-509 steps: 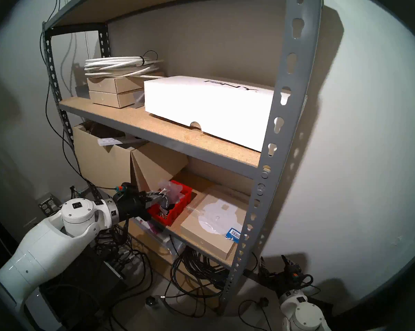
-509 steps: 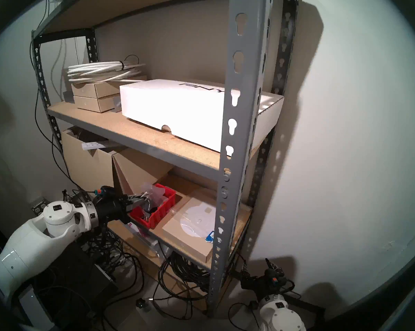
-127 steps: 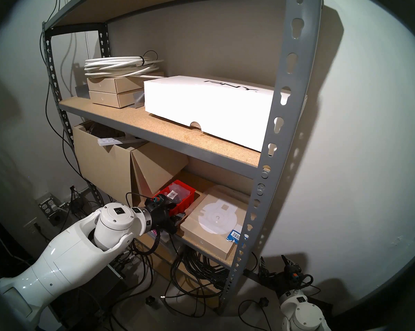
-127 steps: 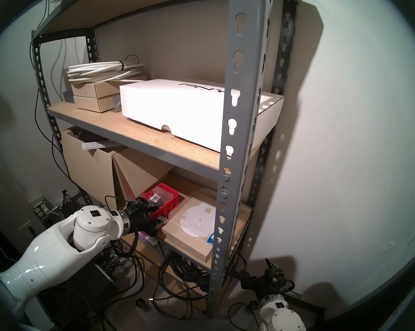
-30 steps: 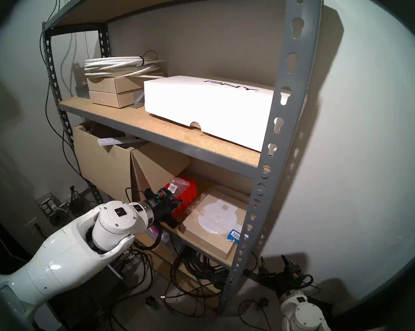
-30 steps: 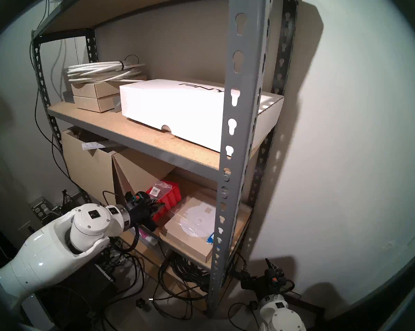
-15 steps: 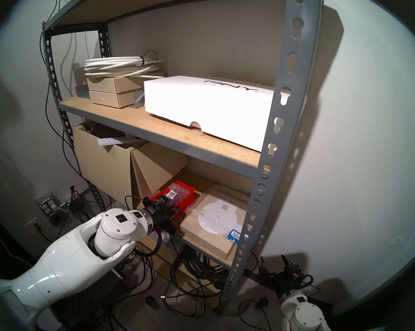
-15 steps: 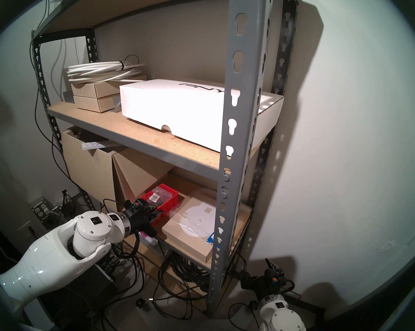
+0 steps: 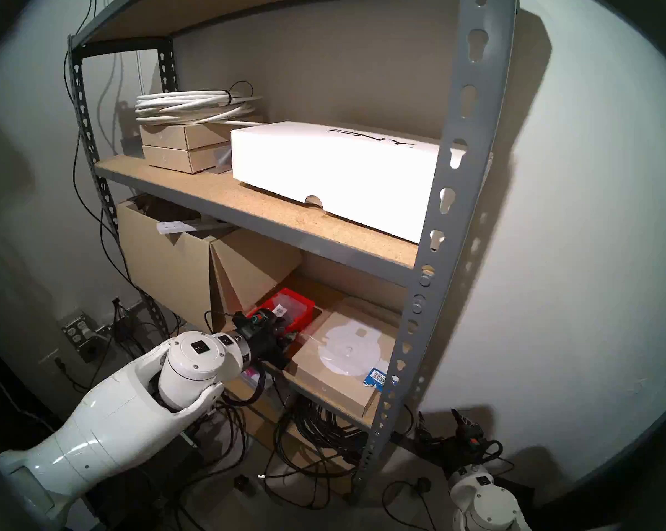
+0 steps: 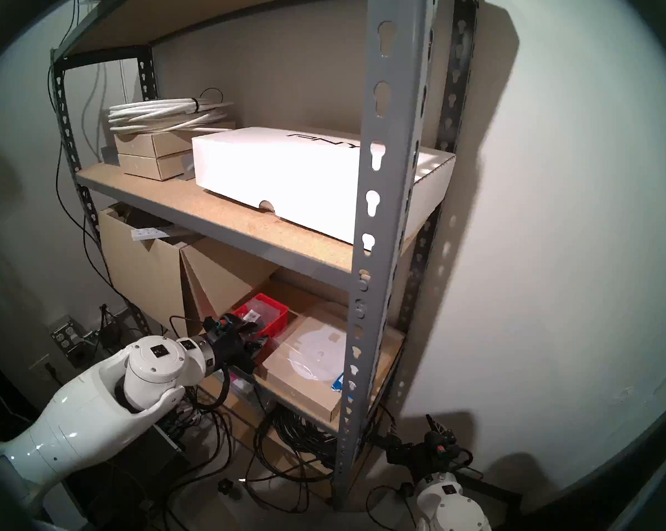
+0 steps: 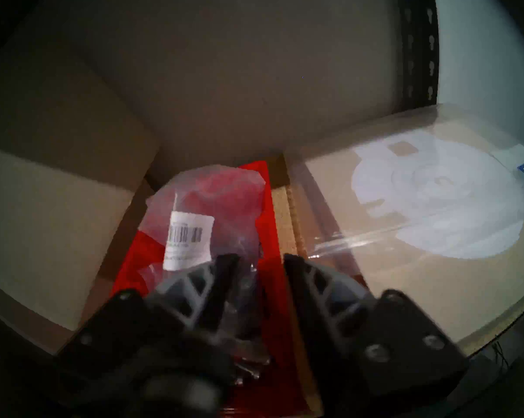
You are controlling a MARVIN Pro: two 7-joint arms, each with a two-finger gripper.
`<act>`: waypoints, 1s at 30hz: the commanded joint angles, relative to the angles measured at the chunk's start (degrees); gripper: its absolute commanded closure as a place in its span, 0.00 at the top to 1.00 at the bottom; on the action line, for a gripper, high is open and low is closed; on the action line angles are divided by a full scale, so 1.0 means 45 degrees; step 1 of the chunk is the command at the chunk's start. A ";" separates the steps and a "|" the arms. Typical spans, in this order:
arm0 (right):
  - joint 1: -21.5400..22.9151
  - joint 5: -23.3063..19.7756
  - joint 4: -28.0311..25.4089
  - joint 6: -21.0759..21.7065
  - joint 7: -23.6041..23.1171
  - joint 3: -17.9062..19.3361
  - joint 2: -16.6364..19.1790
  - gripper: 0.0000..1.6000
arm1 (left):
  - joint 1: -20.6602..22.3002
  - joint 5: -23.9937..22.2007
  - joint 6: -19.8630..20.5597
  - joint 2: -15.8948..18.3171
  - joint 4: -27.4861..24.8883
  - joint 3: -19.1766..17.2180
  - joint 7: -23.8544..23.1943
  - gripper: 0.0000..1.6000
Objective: Organize the rack shelf by putting things into a case
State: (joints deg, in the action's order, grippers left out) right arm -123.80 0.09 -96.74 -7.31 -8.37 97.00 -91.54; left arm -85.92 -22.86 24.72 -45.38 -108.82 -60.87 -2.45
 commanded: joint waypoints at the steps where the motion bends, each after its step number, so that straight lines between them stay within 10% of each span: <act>1: 0.0004 -0.0004 -0.0227 -0.0017 0.0001 -0.0002 -0.0005 1.00 | 0.0044 -0.0291 -0.0135 -0.0014 -0.0469 -0.0328 -0.0013 0.88; 30: 0.0009 -0.0004 -0.0219 -0.0023 0.0001 -0.0002 -0.0004 1.00 | -0.3696 -0.4435 -0.1117 0.2781 -0.2959 -0.4832 -0.1026 0.94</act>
State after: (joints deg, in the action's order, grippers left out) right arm -123.80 0.09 -96.73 -7.31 -8.37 97.00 -91.54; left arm -97.21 -39.94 22.69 -36.84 -120.74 -78.22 -5.98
